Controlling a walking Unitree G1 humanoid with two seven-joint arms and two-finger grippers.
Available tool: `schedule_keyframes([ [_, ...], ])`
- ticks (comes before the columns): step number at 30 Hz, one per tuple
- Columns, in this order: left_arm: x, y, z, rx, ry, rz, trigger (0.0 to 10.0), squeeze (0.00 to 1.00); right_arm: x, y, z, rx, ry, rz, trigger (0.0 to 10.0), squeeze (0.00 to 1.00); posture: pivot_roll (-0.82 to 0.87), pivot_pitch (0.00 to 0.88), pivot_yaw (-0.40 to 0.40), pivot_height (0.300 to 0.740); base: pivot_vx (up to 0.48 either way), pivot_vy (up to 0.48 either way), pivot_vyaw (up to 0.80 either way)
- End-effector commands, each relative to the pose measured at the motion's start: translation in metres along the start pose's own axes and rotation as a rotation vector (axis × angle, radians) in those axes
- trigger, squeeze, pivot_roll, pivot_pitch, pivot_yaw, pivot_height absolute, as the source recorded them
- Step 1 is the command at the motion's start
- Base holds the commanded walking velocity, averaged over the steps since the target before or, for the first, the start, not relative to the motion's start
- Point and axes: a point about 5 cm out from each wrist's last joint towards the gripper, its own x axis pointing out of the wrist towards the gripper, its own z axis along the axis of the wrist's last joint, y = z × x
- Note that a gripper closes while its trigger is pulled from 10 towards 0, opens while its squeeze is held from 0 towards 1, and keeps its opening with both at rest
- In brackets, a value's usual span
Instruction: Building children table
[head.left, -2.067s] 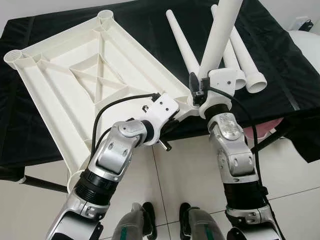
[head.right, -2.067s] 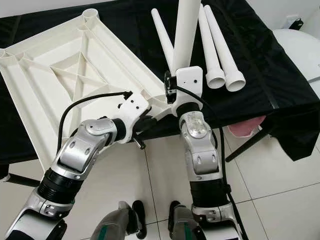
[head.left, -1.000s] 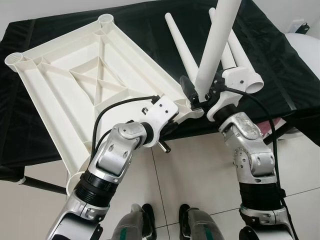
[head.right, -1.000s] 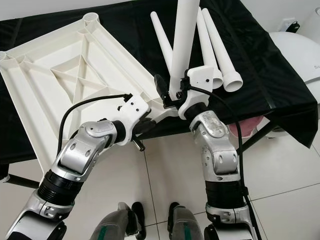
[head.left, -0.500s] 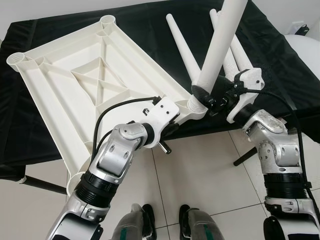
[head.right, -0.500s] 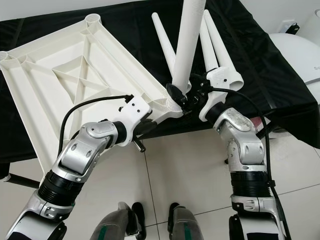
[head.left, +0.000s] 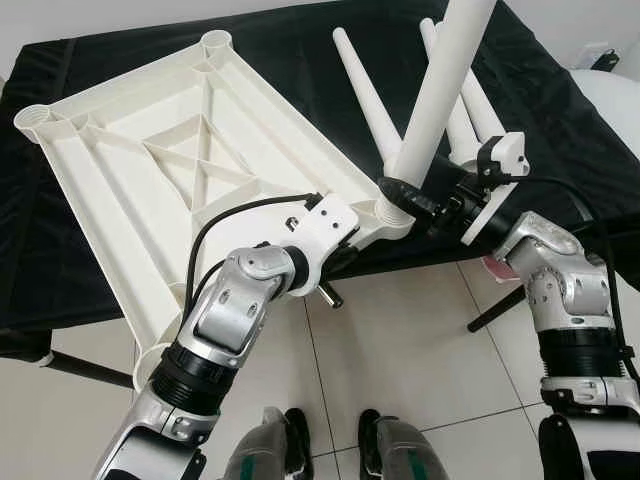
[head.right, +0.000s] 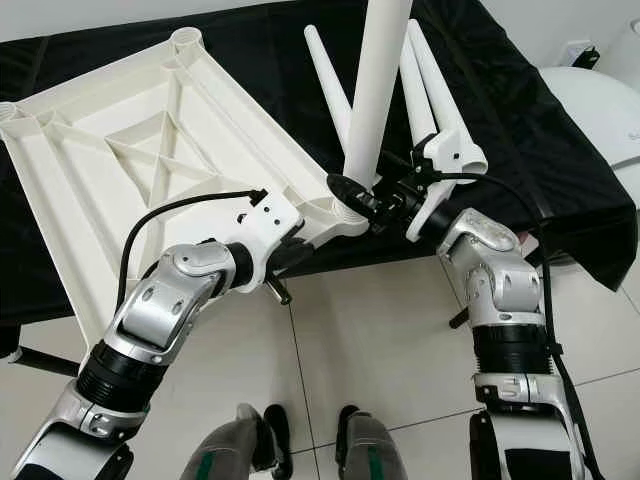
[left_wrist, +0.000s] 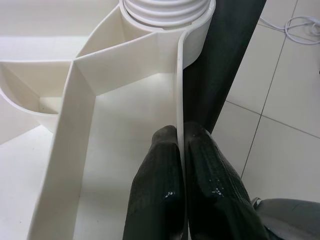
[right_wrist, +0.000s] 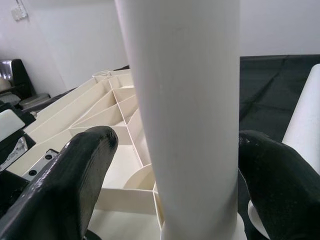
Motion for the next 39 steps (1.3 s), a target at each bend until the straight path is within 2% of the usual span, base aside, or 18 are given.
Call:
schedule_keyframes([
  [1, -0.002, 0.005, -0.006, -0.012, 0.032, 0.07, 10.0, 0.0, 0.0, -0.003, -0.004, -0.01, 0.013, 0.007, 10.0, 0.0, -0.09, 0.204, 0.06, 0.74, 0.0, 0.0, 0.0],
  [2, -0.002, 0.005, -0.006, -0.013, 0.032, 0.071, 10.0, 0.0, 0.0, -0.006, -0.004, -0.016, 0.016, 0.005, 10.0, 0.0, -0.09, 0.204, 0.06, 0.74, 0.0, 0.0, 0.0],
  [3, -0.002, 0.005, -0.005, -0.013, 0.032, 0.07, 10.0, 0.0, 0.001, -0.009, -0.003, -0.02, 0.012, -0.001, 5.6, 0.0, -0.09, 0.206, 0.06, 0.74, 0.0, 0.0, 0.0],
  [4, -0.002, 0.005, -0.005, -0.013, 0.032, 0.07, 10.0, 0.0, 0.001, -0.009, -0.003, -0.02, 0.012, -0.001, 5.6, 0.0, -0.09, 0.206, 0.06, 0.74, 0.0, 0.0, 0.0],
  [5, -0.002, 0.005, -0.005, -0.013, 0.031, 0.07, 10.0, 0.0, 0.001, -0.011, -0.002, -0.022, 0.01, -0.005, 4.6, 0.0, -0.09, 0.206, 0.06, 0.74, 0.0, 0.0, 0.0],
  [6, -0.002, 0.005, -0.005, -0.014, 0.031, 0.07, 10.0, 0.0, 0.001, -0.012, -0.002, -0.022, 0.008, 0.0, 0.0, 0.0, -0.09, 0.206, 0.06, 0.74, 0.0, 0.0, 0.0],
  [20, -0.003, 0.006, -0.004, -0.017, 0.028, 0.07, 10.0, 0.0, 0.0, -0.019, -0.005, -0.054, 0.023, 0.01, 0.0, 0.0, -0.09, 0.211, 0.059, 0.74, 0.0, 0.0, 0.0],
  [26, -0.003, 0.005, -0.004, -0.021, 0.027, 0.071, 10.0, 0.0, 0.004, -0.012, -0.004, -0.051, -0.004, 0.014, 0.0, 0.0, -0.09, 0.21, 0.054, 0.74, 0.0, 0.0, 0.0],
  [27, -0.003, 0.005, -0.004, -0.022, 0.027, 0.071, 10.0, 0.0, 0.006, -0.008, -0.002, -0.048, -0.02, 0.009, 3.8, 0.0, -0.09, 0.21, 0.054, 0.74, 0.0, 0.0, 0.0],
  [28, -0.003, 0.005, -0.004, -0.022, 0.027, 0.071, 10.0, 0.0, 0.007, -0.005, -0.002, -0.045, -0.032, 0.004, 4.4, 0.0, -0.09, 0.208, 0.053, 0.74, 0.0, 0.0, 0.0],
  [29, -0.003, 0.005, -0.004, -0.022, 0.028, 0.071, 10.0, 0.0, 0.01, -0.002, 0.0, -0.046, -0.042, -0.009, 10.0, 0.0, -0.09, 0.208, 0.053, 0.74, 0.0, 0.0, 0.0],
  [35, -0.003, 0.004, -0.004, -0.024, 0.028, 0.07, 10.0, 0.0, 0.014, 0.003, 0.004, -0.048, -0.079, -0.059, 10.0, 0.0, -0.09, 0.204, 0.051, 0.74, 0.0, 0.0, 0.0],
  [39, -0.002, 0.003, -0.004, -0.025, 0.028, 0.068, 10.0, 0.0, 0.018, 0.006, 0.014, -0.043, -0.144, -0.155, 10.0, 0.0, -0.09, 0.201, 0.05, 0.74, 0.0, 0.0, 0.0],
])
